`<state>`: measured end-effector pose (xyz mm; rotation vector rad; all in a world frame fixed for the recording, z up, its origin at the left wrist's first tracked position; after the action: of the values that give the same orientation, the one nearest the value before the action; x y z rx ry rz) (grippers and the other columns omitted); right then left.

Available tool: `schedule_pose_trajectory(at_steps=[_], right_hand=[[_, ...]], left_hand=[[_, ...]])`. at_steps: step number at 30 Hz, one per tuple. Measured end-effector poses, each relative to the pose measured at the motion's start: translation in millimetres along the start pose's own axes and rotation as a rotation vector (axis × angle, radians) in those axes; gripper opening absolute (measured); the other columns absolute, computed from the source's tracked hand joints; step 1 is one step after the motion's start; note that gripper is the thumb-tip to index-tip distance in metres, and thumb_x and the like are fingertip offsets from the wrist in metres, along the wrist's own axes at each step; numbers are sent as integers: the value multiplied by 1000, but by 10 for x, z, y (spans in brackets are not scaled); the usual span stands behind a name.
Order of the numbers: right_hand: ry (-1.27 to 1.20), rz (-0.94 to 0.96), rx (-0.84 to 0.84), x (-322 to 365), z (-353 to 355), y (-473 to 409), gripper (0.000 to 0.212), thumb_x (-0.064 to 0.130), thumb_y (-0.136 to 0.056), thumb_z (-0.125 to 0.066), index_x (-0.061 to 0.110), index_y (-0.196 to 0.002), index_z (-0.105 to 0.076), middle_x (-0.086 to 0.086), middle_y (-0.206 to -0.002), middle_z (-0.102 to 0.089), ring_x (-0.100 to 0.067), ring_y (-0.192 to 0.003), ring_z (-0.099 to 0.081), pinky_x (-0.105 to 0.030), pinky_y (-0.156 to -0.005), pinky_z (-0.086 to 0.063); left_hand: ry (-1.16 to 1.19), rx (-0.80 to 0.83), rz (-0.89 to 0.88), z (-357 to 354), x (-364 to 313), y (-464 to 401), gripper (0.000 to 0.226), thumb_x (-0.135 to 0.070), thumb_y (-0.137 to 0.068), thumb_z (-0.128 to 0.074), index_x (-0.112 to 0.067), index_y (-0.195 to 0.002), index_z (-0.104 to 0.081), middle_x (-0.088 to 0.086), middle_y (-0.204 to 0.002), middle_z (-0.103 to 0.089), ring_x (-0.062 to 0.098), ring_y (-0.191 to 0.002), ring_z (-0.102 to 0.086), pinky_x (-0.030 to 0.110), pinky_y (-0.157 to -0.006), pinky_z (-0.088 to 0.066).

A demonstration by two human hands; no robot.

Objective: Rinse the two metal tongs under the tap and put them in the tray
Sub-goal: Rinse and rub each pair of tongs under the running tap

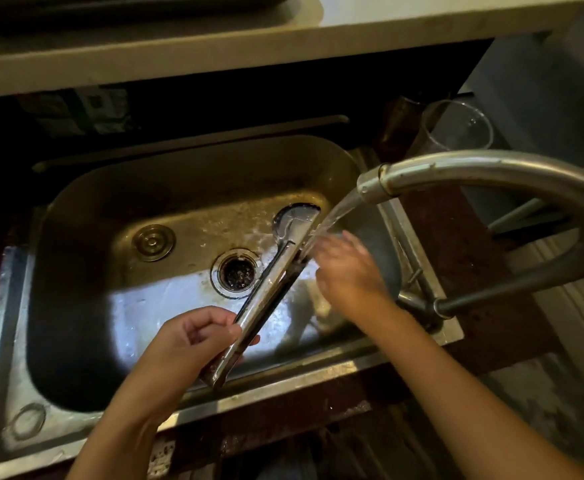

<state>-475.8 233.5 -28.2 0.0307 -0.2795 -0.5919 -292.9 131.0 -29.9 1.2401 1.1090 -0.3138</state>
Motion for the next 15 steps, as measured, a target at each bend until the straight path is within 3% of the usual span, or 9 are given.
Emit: schedule_pose_trajectory(at_steps=[2, 4, 8, 12, 15], right_hand=[[34, -77, 31, -149, -9, -88, 47, 14, -89, -47, 18, -135, -43, -1, -149, -38, -13, -142, -22, -35, -118, -4], [35, -17, 39, -26, -25, -36, 53, 15, -83, -58, 15, -134, -44, -5, -148, -40, -18, -142, -24, -37, -118, -6], [-71, 201, -31, 352, -93, 276, 51, 4, -71, -66, 9, -121, -58, -12, -130, -59, -27, -127, -49, -41, -109, -31], [-31, 7, -54, -39, 13, 38, 49, 7, -83, -52, 12, -132, -47, -9, -142, -47, -22, -136, -35, -37, -116, -18], [-39, 18, -78, -74, 81, 21, 43, 6, -83, -48, 13, -126, -52, -8, -134, -52, -24, -127, -42, -34, -109, -26]], left_hand=[[7, -3, 2, -44, 9, 3, 5, -11, -78, -62, -9, -76, -66, 12, -77, -77, 13, -53, -68, 16, -39, -47], [10, -14, 4, -70, 36, -25, 7, -7, -82, -59, -8, -78, -65, 12, -79, -77, 15, -56, -70, 17, -42, -49], [52, -48, -13, -108, 73, -127, 4, -6, -83, -59, -5, -83, -62, 15, -80, -77, 18, -63, -71, 23, -53, -56], [76, -45, -64, -185, 74, -238, 15, -4, -83, -60, -13, -73, -66, 15, -81, -76, 19, -68, -71, 21, -58, -57], [51, -57, -87, -238, 34, -331, 16, -7, -84, -60, -15, -73, -69, 12, -78, -76, 17, -68, -70, 18, -54, -54]])
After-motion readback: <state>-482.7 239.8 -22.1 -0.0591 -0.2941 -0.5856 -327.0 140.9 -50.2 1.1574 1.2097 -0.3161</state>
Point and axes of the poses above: each hand's wrist, its own y-axis away from the middle knuckle, its own z-axis out of the back of the hand, x = y × z, the point moved 6 cm from there along -y, towards the middle knuckle
